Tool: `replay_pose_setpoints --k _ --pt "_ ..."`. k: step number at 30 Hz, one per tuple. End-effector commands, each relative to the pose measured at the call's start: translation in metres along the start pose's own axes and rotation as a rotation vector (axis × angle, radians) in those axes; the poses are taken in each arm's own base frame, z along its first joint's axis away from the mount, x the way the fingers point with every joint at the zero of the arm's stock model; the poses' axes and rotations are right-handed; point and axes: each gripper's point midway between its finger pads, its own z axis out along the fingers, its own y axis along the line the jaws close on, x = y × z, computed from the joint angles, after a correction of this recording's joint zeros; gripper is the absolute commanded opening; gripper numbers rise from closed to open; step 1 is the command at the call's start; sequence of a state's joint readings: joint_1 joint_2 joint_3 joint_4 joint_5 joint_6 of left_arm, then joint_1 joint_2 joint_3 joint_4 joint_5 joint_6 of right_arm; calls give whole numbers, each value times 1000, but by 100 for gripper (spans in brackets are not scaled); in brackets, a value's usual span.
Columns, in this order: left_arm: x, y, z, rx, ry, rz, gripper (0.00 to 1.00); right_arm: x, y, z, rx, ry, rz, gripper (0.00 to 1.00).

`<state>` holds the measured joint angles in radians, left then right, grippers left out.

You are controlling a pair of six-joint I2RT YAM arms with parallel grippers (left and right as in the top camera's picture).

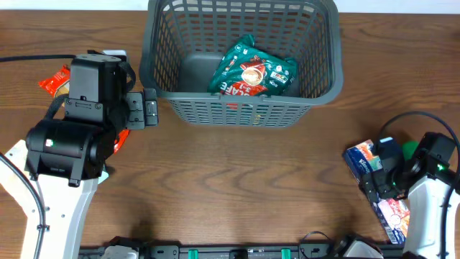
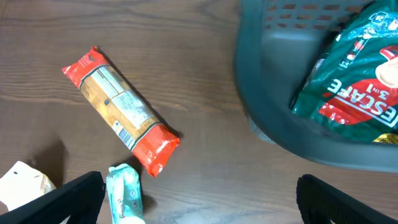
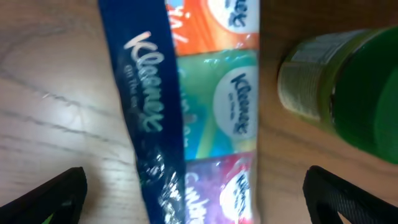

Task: Pack container
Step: 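Lower the right gripper onto the blue Kleenex tissue pack and grasp, then carry the Kleenex pack into the basket and open the right gripper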

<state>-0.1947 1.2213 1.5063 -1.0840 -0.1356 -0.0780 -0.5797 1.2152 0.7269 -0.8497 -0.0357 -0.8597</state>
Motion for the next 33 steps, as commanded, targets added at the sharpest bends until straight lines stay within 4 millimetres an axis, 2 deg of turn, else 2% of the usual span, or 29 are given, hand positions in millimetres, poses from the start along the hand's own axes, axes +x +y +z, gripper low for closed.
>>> replay_pose_setpoints --k 1,6,15,26,33 --pt "-5 1 -4 -10 -17 7 99 1 1 8 -29 6 -18 96" --pt "-4 1 -4 -10 -16 7 99 0 -4 19 -37 13 -10 96" --pt "-4 1 -4 -10 -16 7 99 5 0 38 -92 57 -8 96" --pt "-2 2 -4 -12 -6 9 99 4 0 53 -116 68 -6 87" --pt "-1 2 -4 -12 -4 10 99 6 2 60 -136 85 -5 87"
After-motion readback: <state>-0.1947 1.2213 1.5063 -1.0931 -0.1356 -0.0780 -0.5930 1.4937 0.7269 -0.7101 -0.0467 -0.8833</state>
